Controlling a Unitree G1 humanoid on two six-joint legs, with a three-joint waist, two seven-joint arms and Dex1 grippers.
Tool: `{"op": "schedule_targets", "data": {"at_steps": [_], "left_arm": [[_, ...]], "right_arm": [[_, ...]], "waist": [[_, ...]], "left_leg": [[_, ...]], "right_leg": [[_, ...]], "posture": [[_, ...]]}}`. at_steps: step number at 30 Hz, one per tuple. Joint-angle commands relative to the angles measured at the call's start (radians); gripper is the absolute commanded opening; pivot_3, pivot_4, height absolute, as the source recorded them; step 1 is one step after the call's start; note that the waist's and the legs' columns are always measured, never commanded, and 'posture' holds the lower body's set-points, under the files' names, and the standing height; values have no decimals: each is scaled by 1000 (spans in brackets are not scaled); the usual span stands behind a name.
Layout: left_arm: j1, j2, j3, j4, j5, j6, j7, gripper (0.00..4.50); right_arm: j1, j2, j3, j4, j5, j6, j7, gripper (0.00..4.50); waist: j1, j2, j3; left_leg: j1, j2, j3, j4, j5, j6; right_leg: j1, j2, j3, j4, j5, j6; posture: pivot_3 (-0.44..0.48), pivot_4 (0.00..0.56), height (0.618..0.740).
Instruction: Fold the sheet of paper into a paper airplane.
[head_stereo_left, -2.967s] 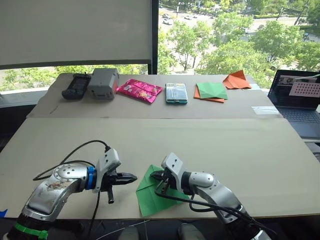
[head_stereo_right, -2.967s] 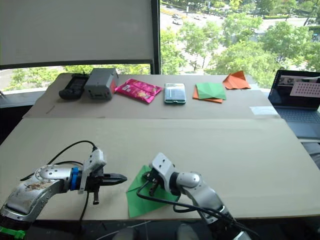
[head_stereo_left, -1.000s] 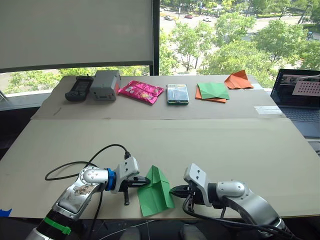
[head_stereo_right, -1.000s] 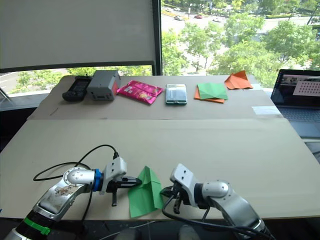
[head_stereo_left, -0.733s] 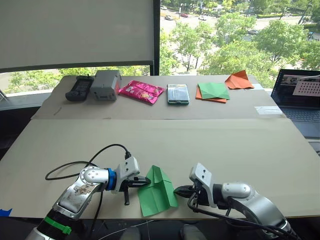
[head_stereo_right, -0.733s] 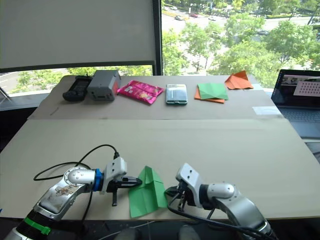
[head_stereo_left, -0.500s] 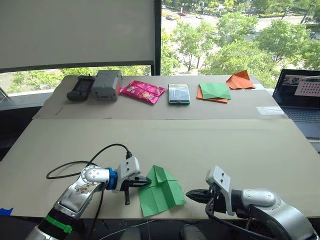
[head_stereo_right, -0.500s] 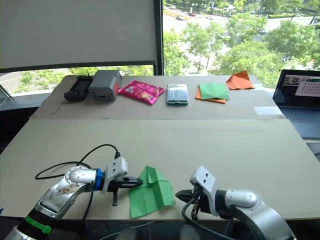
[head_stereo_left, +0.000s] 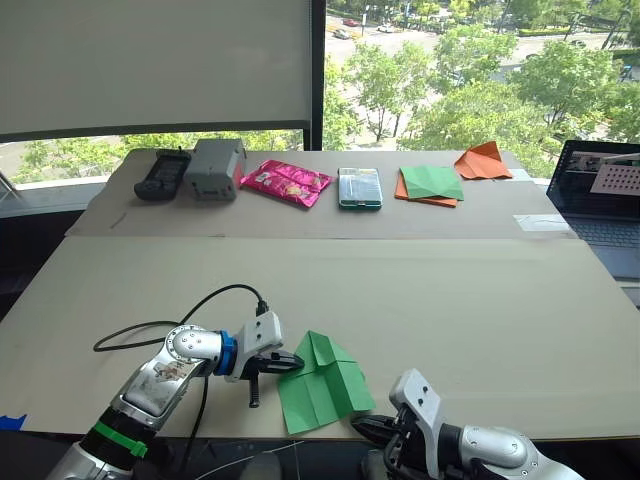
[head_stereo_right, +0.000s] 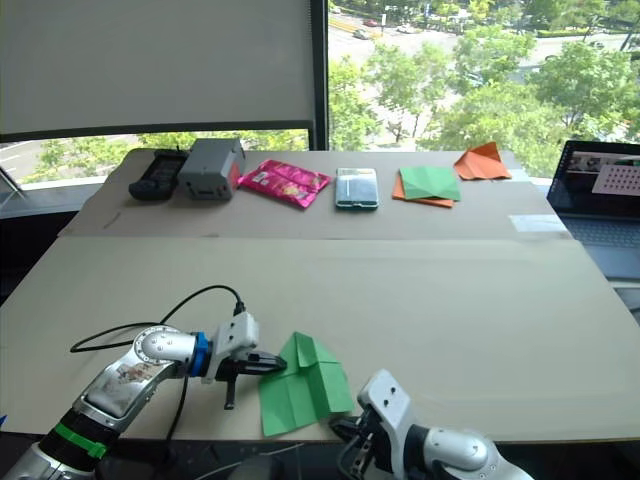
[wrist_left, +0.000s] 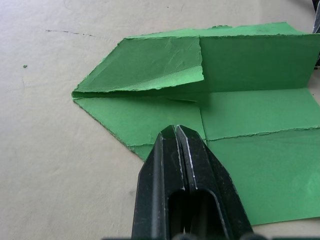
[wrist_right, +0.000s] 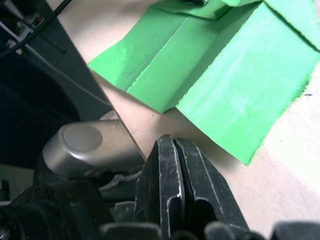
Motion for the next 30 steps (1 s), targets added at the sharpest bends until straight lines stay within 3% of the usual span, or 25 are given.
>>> {"op": "schedule_targets", "data": {"at_steps": [1, 8, 14, 16, 22, 30], "left_arm": [[19, 17, -38, 44, 43, 16, -13, 48], [10, 16, -36, 57, 43, 14, -21, 48], [0, 21, -34, 65, 46, 10, -29, 48], [-3, 22, -32, 66, 46, 12, -32, 48], [-25, 14, -30, 75, 48, 21, -40, 48], [-31, 10, -35, 74, 45, 30, -40, 48]], "right_arm": [[69, 36, -1, 46, -86, -106, -88, 0], [108, 189, -49, 251, -165, -365, -195, 0], [53, 328, -58, 261, -34, -432, -144, 0], [33, 328, -41, 248, -22, -421, -120, 0], [-59, 295, 19, 260, -33, -359, -68, 0], [-221, 258, 97, 322, -99, -325, -23, 0]], "waist": [[-1, 1, 0], [-8, 0, 1], [-18, -6, 0], [-17, -8, 0], [-11, 6, -3], [-10, 5, -3]], "left_leg": [[0, 0, 0, 0, 0, 0], [1, 2, 0, 0, -1, -2], [0, 2, 1, 1, -2, -3], [0, 3, 1, 0, -2, -3], [-1, 0, 5, 0, 1, 1], [1, 2, 3, 1, 3, 6]], "right_leg": [[0, 0, 0, 0, 0, 0], [0, -1, -1, -5, 0, 0], [-1, -4, -2, -7, 0, 0], [-1, -4, -3, -7, 0, -1], [-1, -7, -3, -4, 0, 0], [-1, -1, 0, 0, 1, 1]], "posture": [[0, 150, 740], [0, 150, 740], [0, 150, 740], [0, 150, 740], [0, 150, 740], [0, 150, 740]]}}
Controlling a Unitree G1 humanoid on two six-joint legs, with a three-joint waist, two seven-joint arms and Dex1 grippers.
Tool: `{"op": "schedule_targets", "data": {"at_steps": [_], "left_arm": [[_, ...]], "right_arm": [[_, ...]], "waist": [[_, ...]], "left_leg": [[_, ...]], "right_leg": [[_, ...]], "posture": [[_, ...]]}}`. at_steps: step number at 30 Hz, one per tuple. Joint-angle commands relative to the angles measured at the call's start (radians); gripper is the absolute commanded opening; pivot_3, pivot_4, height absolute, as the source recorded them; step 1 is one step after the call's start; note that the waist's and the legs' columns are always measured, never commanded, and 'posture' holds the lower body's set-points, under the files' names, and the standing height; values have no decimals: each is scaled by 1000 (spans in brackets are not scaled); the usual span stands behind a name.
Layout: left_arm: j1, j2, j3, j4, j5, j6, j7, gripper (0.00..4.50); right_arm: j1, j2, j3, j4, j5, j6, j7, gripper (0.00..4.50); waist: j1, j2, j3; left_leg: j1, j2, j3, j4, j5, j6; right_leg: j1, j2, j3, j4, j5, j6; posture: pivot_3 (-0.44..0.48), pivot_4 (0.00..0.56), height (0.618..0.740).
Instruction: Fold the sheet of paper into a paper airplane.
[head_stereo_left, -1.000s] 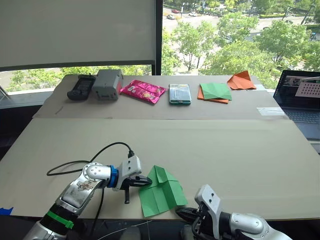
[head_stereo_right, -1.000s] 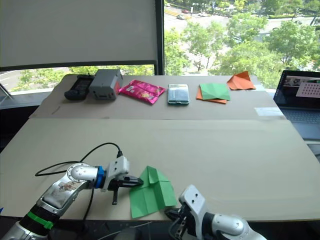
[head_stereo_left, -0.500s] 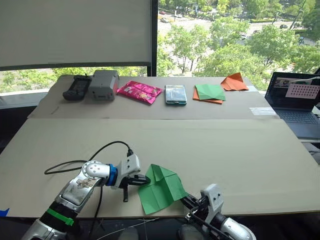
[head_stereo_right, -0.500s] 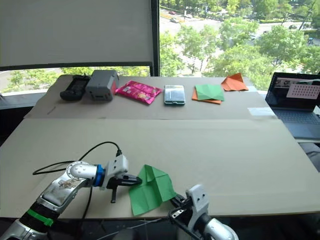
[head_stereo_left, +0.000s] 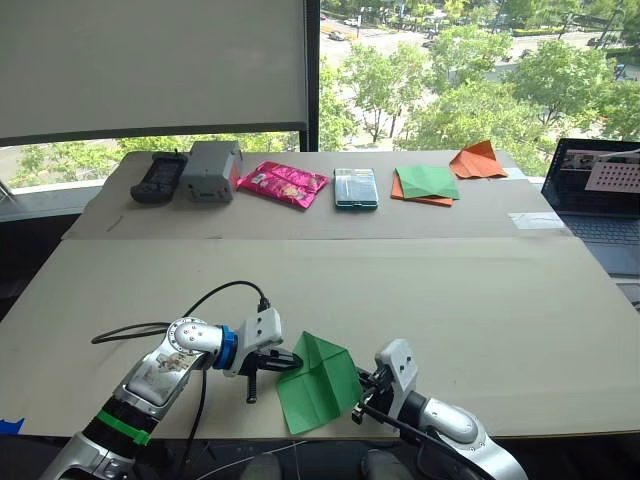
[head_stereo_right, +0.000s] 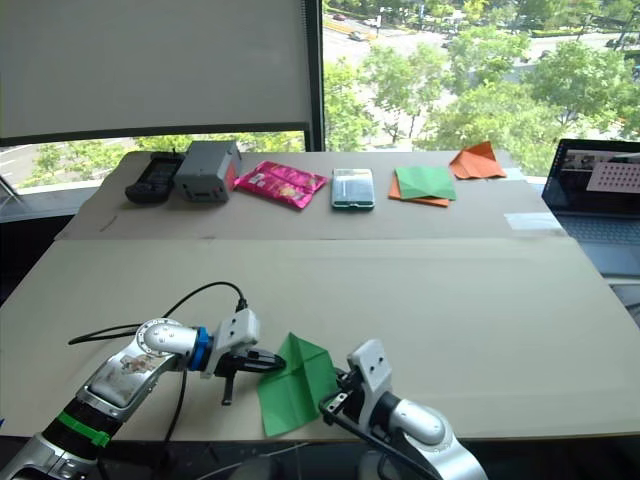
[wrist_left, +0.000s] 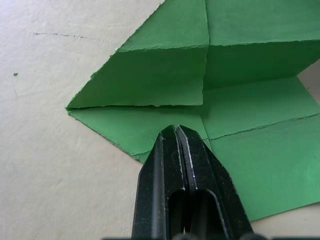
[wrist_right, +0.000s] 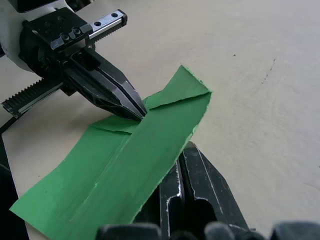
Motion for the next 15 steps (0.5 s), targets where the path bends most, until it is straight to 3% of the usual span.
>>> {"op": "schedule_targets", "data": {"at_steps": [1, 15], "left_arm": [[18, 7, -29, 33, 37, 33, 6, 48], [34, 8, -13, 27, 37, 48, 30, 48]], "right_arm": [[-59, -11, 30, -4, -25, 1, 27, 0], [-210, -27, 120, 56, -91, 16, 102, 0]], "waist": [[-1, 0, 0], [-1, -1, -2]], "left_leg": [[0, 0, 0, 0, 0, 0], [0, 0, 0, 1, 1, 1]], "right_leg": [[0, 0, 0, 0, 0, 0], [1, 1, 1, 1, 0, 0]], "posture": [[0, 150, 740], [0, 150, 740]]}}
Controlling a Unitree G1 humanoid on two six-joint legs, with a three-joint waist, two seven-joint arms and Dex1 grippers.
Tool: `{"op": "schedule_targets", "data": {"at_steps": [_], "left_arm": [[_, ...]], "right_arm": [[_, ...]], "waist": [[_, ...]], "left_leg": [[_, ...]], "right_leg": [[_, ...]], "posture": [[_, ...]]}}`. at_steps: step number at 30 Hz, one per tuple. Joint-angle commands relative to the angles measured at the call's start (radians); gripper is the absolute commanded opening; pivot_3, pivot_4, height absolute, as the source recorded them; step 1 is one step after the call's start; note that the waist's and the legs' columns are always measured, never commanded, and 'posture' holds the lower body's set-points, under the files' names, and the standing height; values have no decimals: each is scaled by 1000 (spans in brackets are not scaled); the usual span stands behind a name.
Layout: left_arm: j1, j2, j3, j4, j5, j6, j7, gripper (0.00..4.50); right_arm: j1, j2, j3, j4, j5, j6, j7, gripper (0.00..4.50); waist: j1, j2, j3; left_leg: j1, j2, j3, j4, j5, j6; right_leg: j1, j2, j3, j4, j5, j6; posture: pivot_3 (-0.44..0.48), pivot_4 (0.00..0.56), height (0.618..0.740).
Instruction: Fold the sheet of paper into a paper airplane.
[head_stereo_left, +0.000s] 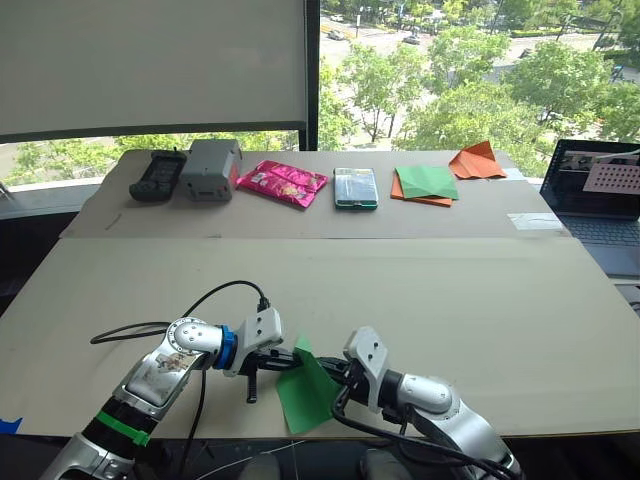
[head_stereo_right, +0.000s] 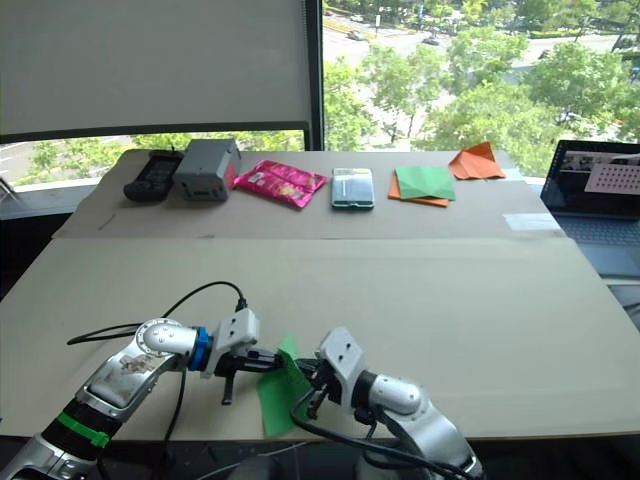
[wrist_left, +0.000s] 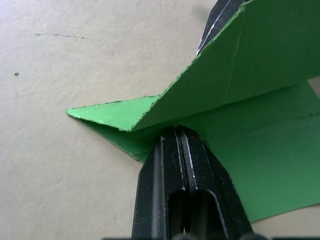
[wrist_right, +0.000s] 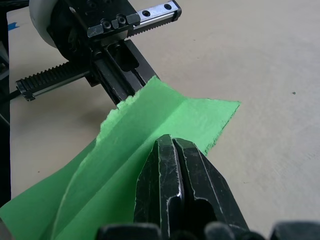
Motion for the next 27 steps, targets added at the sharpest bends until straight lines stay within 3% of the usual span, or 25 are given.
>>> {"op": "schedule_targets", "data": {"at_steps": [1, 16, 23, 27], "left_arm": [[30, 12, -12, 30, 36, 44, 27, 48], [97, 143, 212, -125, -111, 187, 15, 48], [37, 67, 287, -165, -266, 290, 37, 48], [37, 32, 264, -183, -299, 319, 46, 48]], "right_arm": [[-20, 1, 16, -10, 10, 18, 33, 0], [-94, 8, 62, 120, -63, 50, 47, 0], [-113, 16, 77, 147, -71, 53, 50, 0], [-118, 12, 81, 156, -79, 56, 48, 0]], "waist": [[-1, 0, 0], [-25, -3, 3], [-17, -5, 6], [-19, -6, 5]], "left_leg": [[0, 0, 0, 0, 0, 0], [4, 0, -1, -2, 0, 0], [4, 0, -1, -1, 0, 0], [4, 0, -1, -1, 0, 0]], "right_leg": [[0, 0, 0, 0, 0, 0], [-1, 1, 0, 9, 0, 0], [-1, 1, 0, 8, 0, 0], [-1, 1, 0, 8, 0, 0]], "posture": [[0, 150, 740], [0, 150, 740], [0, 150, 740], [0, 150, 740]]}}
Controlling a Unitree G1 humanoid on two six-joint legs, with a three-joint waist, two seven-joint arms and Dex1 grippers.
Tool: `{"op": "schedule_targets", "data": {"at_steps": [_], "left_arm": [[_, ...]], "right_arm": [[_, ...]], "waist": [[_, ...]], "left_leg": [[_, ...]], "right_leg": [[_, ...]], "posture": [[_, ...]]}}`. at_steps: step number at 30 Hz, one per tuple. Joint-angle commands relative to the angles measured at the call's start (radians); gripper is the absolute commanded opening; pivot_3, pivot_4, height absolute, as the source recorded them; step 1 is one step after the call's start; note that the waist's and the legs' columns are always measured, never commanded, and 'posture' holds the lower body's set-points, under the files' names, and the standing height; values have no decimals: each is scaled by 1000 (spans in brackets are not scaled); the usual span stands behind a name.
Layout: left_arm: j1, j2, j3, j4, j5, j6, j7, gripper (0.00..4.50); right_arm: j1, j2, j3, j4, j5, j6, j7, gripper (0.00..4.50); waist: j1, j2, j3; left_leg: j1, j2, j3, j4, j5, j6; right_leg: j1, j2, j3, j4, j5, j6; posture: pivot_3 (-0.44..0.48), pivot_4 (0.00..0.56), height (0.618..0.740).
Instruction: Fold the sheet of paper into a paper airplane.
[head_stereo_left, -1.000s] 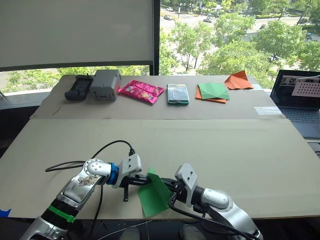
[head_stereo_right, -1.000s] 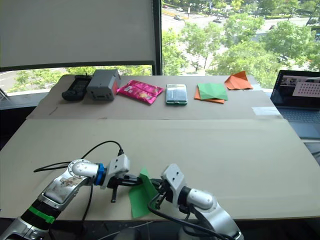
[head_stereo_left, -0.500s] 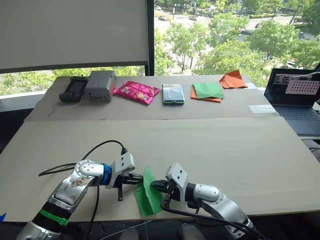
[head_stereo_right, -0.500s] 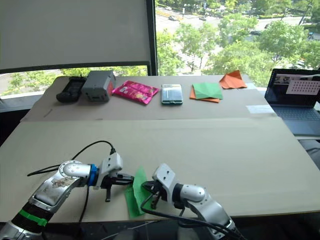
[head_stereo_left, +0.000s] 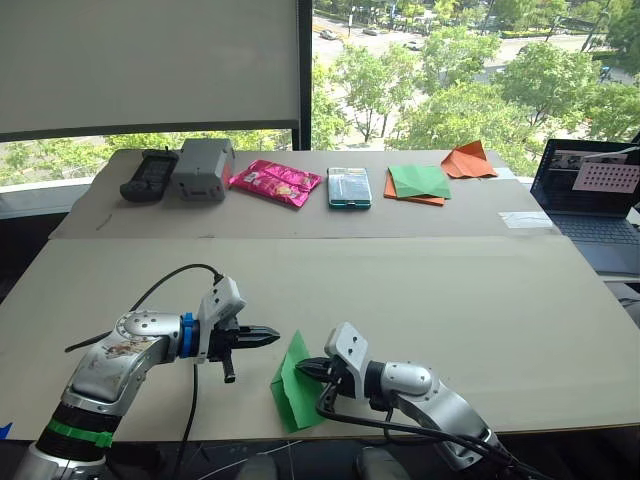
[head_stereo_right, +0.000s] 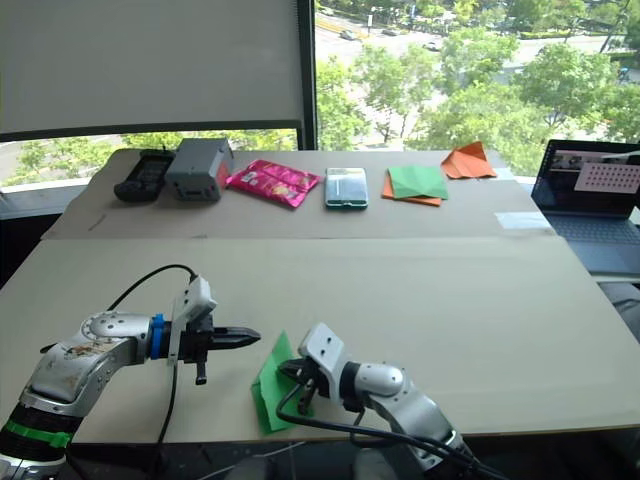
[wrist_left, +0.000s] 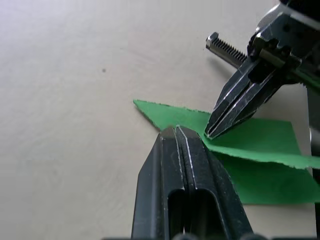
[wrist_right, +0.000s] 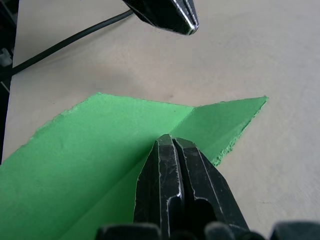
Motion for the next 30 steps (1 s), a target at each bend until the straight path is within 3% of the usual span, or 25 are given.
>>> {"op": "schedule_targets", "data": {"at_steps": [1, 10, 25, 30], "left_arm": [[18, -1, -24, -28, -5, -8, 2, 48], [99, 56, -113, -23, 79, -106, -37, 48], [141, 65, -241, 96, 269, -290, -19, 48], [153, 70, -247, 108, 284, -313, -16, 48]], "right_arm": [[12, -6, 14, 37, -31, 27, -6, 0], [23, -8, -1, 28, -28, 51, -24, 0], [-28, 39, -59, -9, 5, 53, -51, 0], [-87, 56, -50, 82, -32, 48, -58, 0]], "waist": [[-3, 1, -1], [1, 2, 0], [4, 5, -2], [5, 6, -3]], "left_leg": [[0, 0, 0, 0, 0, 0], [0, 0, -1, 0, 0, 0], [0, 0, 0, 0, -2, -4], [0, 0, 0, 0, -2, -4]], "right_leg": [[0, 0, 0, 0, 0, 0], [0, 0, 0, 0, 0, 0], [0, 0, 0, -1, 0, 0], [0, 0, 0, -1, 0, 0]], "posture": [[0, 150, 740], [0, 150, 740], [0, 150, 740], [0, 150, 740]]}}
